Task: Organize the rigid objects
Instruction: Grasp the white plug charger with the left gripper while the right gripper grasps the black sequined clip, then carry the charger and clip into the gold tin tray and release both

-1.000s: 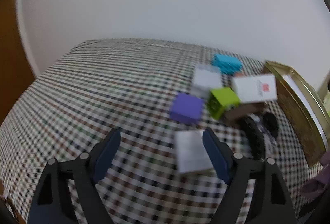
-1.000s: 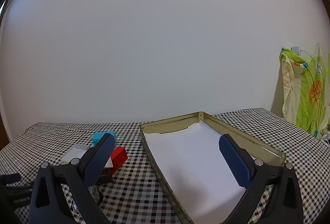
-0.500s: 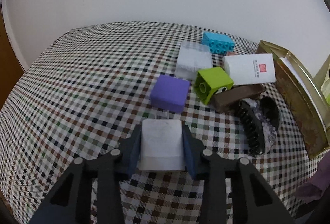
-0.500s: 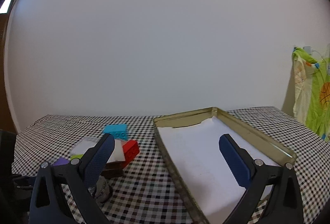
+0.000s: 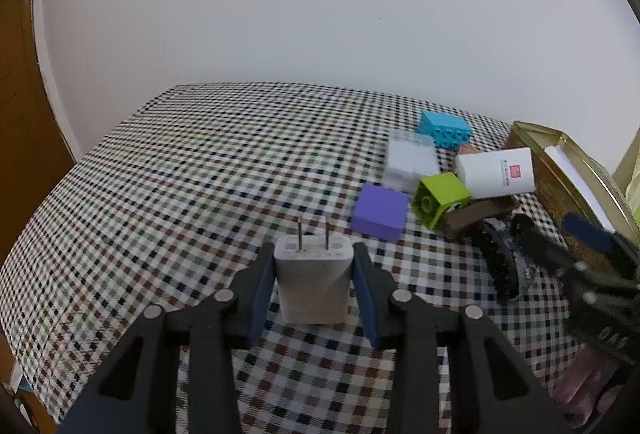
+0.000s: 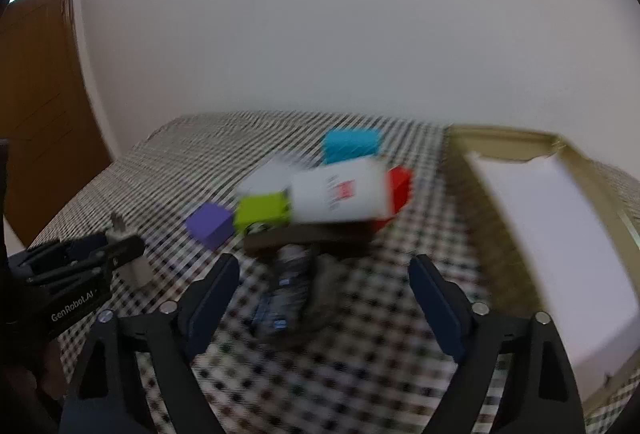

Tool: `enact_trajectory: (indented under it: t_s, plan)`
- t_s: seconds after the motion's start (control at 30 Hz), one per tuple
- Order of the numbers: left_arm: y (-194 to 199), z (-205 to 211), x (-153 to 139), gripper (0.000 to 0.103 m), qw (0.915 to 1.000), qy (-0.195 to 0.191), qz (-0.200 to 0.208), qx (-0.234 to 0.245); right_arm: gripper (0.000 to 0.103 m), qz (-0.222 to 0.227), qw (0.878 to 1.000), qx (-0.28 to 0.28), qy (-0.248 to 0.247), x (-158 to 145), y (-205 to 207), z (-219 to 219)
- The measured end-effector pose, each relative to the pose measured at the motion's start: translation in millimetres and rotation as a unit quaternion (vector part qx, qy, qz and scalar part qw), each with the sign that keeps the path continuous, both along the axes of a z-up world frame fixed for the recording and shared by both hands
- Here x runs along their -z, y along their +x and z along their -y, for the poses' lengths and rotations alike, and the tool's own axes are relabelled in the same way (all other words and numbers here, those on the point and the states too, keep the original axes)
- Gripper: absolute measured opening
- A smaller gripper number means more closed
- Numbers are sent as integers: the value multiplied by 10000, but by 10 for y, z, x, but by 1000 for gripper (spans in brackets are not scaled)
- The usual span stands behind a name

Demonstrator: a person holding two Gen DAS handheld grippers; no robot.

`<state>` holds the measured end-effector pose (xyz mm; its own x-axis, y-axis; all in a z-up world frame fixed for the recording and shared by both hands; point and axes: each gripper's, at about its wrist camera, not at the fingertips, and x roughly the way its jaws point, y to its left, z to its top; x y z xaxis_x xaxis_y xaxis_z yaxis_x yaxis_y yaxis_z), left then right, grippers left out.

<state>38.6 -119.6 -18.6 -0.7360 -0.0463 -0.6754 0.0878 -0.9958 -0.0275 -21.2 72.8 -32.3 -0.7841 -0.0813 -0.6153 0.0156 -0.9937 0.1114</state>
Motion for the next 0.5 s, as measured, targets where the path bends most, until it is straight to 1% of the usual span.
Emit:
enact_trajectory:
  t_s: [0.07, 0.1, 0.13, 0.17, 0.2, 0.23, 0.27, 0.4, 0.47, 0.5]
  plan:
    - [12, 47, -20, 37, 10000, 7, -8, -14, 88, 294, 9995, -75, -75, 90, -126, 71]
    - [41, 62, -35, 37, 10000, 3, -11, -24, 85, 534, 9985, -97, 4, 149, -204, 135]
    - [58, 83, -44, 37, 10000, -5, -20, -44, 79, 700, 9974, -100, 119, 193, -240, 191]
    - [68, 100, -53, 37, 10000, -11, -33, -61, 65, 817, 9964, -96, 213, 226, -289, 235]
    - [45, 95, -57, 37, 10000, -18, -42, -81, 58, 930, 9950, -26, 359, 254, -321, 256]
    - [37, 97, -64, 37, 9999, -35, -54, -98, 55, 972, 9944, 17, 420, 265, -332, 266]
    - [33, 95, -72, 37, 9999, -60, -61, -119, 49, 990, 9942, 31, 427, 270, -337, 265]
    - [36, 63, -112, 37, 9998, -117, -88, -152, 45, 887, 9956, 35, 296, 262, -305, 224]
    - [51, 15, -147, 37, 9996, -194, -133, -146, 45, 678, 9975, 5, 185, 210, -245, 180]
    - [62, -14, -171, 37, 9995, -224, -163, -138, 45, 500, 9986, 6, 166, 152, -183, 151]
